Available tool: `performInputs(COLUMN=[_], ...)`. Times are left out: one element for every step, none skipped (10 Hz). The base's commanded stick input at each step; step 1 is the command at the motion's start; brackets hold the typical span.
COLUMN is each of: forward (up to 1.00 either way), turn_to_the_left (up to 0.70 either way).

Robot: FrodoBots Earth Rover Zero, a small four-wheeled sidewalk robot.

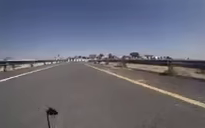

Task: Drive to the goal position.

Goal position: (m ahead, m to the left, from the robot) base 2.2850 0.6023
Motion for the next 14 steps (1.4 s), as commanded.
performInputs(forward=[0.70,0.70,0.70,0.70,0.70,0.70,0.70,0.70,0.70,0.70,0.70,0.70,0.70,0.70], turn_to_the_left=[0.27,0.27,0.27,0.27,0.27,0.27,0.26,0.14,0.02,0.00,0.00,0.00,0.00,0.00])
